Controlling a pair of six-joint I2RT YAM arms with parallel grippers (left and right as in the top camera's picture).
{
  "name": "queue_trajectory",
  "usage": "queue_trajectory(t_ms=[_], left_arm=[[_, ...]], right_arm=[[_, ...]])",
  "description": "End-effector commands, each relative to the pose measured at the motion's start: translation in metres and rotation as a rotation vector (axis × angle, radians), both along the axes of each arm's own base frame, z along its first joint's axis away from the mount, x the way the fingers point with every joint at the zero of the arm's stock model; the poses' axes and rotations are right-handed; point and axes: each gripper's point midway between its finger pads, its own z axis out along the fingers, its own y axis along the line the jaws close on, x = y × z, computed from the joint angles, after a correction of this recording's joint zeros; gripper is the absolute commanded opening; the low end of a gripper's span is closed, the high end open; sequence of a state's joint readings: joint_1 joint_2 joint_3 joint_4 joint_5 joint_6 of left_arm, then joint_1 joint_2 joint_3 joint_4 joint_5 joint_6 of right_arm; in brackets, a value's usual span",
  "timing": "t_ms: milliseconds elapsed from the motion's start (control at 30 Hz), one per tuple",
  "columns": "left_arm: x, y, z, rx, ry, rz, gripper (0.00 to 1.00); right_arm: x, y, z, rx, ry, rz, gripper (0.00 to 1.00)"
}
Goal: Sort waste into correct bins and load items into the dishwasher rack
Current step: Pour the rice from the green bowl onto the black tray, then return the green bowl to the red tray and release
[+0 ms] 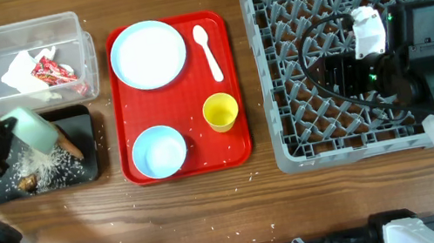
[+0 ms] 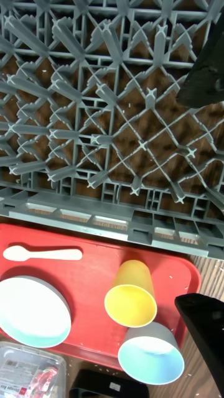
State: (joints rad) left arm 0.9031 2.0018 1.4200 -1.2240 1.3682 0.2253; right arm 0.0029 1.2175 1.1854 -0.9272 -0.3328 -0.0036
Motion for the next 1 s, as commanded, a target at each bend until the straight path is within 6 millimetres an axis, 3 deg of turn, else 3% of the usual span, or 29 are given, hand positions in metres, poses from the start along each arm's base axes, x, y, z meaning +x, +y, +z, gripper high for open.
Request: queue_trajectory(t_ms=[0,167,467,533,600,767,833,967], left_arm=[[0.001,0.018,0.033,-0.178,-0.119,0.096,0.04],[-0.005,0.025,0.033,-0.244,-0.068,0.128,0.04],[-0.002,0.03,0.03,-0.177,-0.108,0.119,0.04],[-0.007,0.021,0.033,-0.252,-0.044,0.125,0.04],[-0.006,0.021,0.036,-0.167,-0.116,0.114,0.04],[-0.006,0.016,0.033,-0.189,-0.06,0.103,0.04],[-0.004,0.002,0.041,-0.162,-0.08,0.07,0.04],[0.002,-0.074,0.073,0.026,-0.16,-0.147,0.04]], right_arm=[[0.0,-0.001,-0.002,0.005,0.008,-0.007,0.97],[0.0,-0.001,-0.002,0.005,0.009,-0.007,0.97],[-0.002,-0.001,-0.003,0.006,0.016,-0.007,0.97],[-0.002,-0.001,-0.003,0.006,0.018,-0.008,0.97],[-0.002,-0.001,-0.003,0.006,0.02,-0.008,0.97],[-0.002,-0.001,-0.003,0.006,0.019,-0.007,0.97],[-0.002,-0.001,-0.003,0.006,0.019,-0.008,0.97],[-0.001,0.0,-0.003,0.012,0.019,-0.015,0.97]])
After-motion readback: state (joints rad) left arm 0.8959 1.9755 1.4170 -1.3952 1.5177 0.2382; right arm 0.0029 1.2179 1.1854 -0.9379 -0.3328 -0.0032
